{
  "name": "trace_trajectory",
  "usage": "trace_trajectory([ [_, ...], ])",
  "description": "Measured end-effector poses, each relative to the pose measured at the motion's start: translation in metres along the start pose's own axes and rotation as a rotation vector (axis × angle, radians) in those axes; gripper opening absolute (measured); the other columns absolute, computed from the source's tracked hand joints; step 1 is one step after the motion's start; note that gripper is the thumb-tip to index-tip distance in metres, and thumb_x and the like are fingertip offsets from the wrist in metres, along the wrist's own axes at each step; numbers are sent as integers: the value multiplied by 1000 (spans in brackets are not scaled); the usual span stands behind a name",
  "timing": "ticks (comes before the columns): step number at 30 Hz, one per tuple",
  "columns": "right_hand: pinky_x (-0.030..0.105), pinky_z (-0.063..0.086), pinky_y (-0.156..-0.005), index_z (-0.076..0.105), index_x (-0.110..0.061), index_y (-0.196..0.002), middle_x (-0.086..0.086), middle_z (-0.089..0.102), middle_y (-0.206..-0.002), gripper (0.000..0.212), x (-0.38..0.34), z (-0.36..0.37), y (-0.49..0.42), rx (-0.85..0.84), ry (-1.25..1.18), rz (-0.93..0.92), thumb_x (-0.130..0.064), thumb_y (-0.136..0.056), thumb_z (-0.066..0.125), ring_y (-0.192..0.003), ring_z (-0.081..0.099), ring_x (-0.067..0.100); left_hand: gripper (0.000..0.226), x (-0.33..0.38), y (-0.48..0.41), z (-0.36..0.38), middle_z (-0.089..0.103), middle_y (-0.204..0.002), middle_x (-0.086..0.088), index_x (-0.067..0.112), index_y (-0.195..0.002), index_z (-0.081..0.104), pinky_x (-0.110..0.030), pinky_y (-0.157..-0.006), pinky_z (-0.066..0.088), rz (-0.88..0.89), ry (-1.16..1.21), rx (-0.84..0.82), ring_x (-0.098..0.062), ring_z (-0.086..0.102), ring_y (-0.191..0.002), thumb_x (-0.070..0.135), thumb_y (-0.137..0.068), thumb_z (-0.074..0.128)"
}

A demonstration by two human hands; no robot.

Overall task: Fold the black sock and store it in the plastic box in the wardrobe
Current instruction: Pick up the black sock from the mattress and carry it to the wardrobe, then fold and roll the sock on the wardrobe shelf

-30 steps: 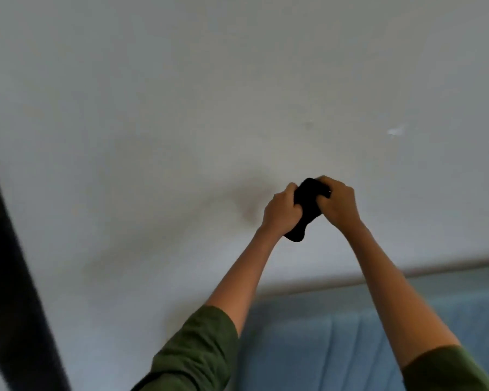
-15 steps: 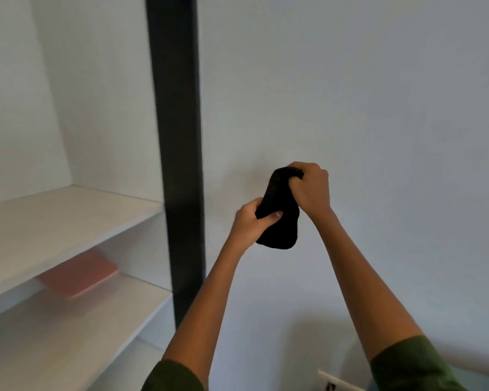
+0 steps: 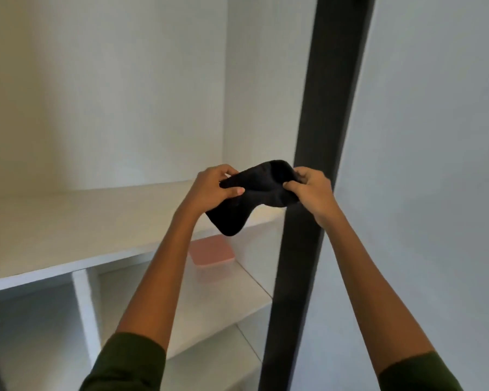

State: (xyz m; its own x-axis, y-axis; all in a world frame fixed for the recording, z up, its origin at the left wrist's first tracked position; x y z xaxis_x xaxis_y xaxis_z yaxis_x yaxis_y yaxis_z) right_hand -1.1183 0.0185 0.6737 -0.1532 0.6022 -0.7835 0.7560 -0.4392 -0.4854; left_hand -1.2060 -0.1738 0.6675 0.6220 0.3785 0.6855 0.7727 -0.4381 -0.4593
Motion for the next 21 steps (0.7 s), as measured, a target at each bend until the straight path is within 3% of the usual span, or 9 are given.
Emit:
trace_trajectory([
  [5,44,58,-86,68,-6,-108,16,71,-104,27,8,82,-25,-222,-168,90,-8,-81,66,-96,69,29,38,-45,-9,-48,65,-117,-12,15,-119,60,-27,-83,41,-158,-265,-51,-24,60,-103,22,-83,69],
  [9,44,59,-83,67,-2,-106,16,70,-102,27,-2,151,-25,-385,-258,115,-8,-80,67,-93,69,30,37,-77,-4,-94,61,-123,-11,14,-122,59,-29,-87,41,-290,-434,-38,-27,57,-112,22,-86,65],
  [15,32,59,-78,64,6,-111,18,68,-108,29,-24,226,-22,-522,-380,164,-3,-84,64,-86,67,26,31,-115,4,-150,58,-128,-8,20,-121,58,-47,-105,37,-430,-612,8,-28,53,-118,29,-92,54],
  [19,40,59,-82,65,8,-104,19,68,-105,23,-33,258,-29,-559,-394,203,-4,-84,65,-88,69,31,29,-139,7,-170,60,-128,-6,21,-119,59,-45,-106,34,-458,-626,57,-26,53,-119,30,-91,56],
  [21,38,60,-77,65,3,-93,15,66,-89,17,-32,270,-32,-610,-229,155,-11,-84,66,-81,70,32,34,-151,10,-171,61,-127,-1,23,-122,56,-41,-102,28,-489,-660,60,-23,52,-120,34,-90,57],
])
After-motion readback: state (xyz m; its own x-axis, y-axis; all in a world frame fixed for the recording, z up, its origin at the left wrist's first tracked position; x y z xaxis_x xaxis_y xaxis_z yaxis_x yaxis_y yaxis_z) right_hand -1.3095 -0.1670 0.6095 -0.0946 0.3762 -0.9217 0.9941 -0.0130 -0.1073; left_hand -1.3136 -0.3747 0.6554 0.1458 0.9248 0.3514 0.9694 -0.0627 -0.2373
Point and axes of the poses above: each hand's wrist, its own y-axis away from the middle knuckle, its own z-axis out of the palm, x = y × z, the point moved 4 cm from there along -y, towards the middle knuckle
